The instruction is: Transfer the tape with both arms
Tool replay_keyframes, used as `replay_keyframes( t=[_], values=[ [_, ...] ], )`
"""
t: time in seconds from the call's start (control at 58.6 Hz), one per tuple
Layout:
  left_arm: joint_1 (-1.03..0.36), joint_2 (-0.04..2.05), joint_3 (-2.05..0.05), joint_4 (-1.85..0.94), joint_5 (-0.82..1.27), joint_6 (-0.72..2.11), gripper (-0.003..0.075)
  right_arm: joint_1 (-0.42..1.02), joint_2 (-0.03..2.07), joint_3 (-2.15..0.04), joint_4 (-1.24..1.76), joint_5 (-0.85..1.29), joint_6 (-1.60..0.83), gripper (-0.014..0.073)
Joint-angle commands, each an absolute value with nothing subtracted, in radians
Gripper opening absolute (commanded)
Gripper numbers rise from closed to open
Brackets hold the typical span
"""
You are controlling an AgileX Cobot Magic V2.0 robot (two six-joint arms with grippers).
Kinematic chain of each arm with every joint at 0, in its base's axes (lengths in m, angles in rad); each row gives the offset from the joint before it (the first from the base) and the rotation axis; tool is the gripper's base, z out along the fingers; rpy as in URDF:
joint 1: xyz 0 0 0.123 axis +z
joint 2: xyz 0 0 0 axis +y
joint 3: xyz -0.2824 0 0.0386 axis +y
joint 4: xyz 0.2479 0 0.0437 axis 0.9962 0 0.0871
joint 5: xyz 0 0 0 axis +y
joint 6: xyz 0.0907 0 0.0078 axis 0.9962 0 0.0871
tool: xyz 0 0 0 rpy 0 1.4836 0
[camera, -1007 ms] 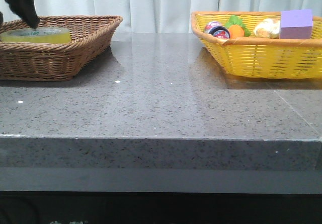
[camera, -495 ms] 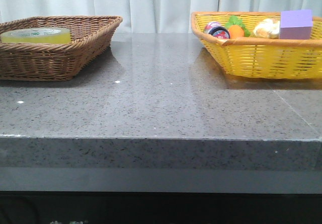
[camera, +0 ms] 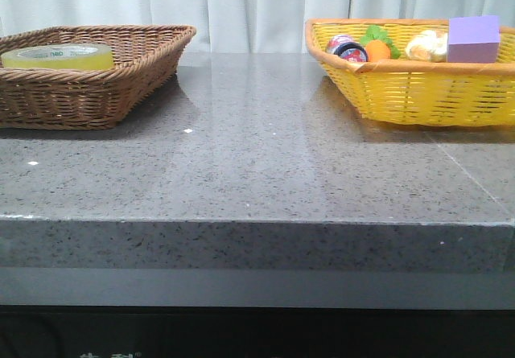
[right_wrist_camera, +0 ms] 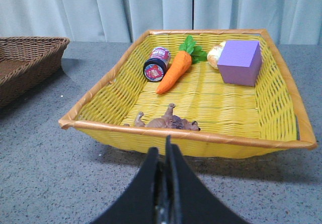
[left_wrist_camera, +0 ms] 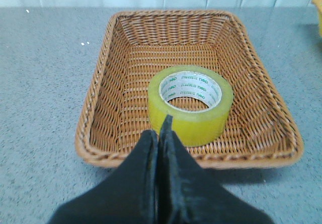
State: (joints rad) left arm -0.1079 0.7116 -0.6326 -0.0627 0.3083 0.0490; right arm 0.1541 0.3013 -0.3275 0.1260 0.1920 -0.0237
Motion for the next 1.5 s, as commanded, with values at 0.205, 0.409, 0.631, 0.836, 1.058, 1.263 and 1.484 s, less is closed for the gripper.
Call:
replay_keyframes(
  t=[0.205,0.409,0.631,0.836,1.058,1.263,1.484],
  values=[
    [-0.111,0.367,-0.435,-0.113,0.207,0.043,-0.0020,0.149,0.308,-0.352,0.114,0.105,-0.028,-0.0068],
    [-0.111,0.232,-0.378,-0.124,0.240,0.043,-0.0020,0.149,0.308,-0.352,0.114,0.105,-0.028,-0.0068],
    [-0.111,0.217,-0.373,-0.124,0.242,0.043,-0.0020,0.149,0.308,-0.352,0.114,0.106,-0.028,-0.0068],
    [-0.111,0.217,-0.373,-0.124,0.242,0.043,-0.0020,0.149,0.308,-0.352,0.114,0.106,-0.028,-0.0068],
    [-0.111,0.217,-0.369,-0.124,0.235,0.043,-0.0020,0.149,0.308,-0.352,0.114,0.106,-0.028,-0.0068],
    [-0.107,0.134,-0.267,-0.114,0.233,0.043,-0.0020,0.149,0.308,-0.352,0.114,0.106,-0.028,-0.0068],
    [-0.107,-0.016,-0.093,-0.114,0.233,0.043,-0.0020,0.149,0.308,-0.352,0.114,0.106,-0.028,-0.0068]
  ],
)
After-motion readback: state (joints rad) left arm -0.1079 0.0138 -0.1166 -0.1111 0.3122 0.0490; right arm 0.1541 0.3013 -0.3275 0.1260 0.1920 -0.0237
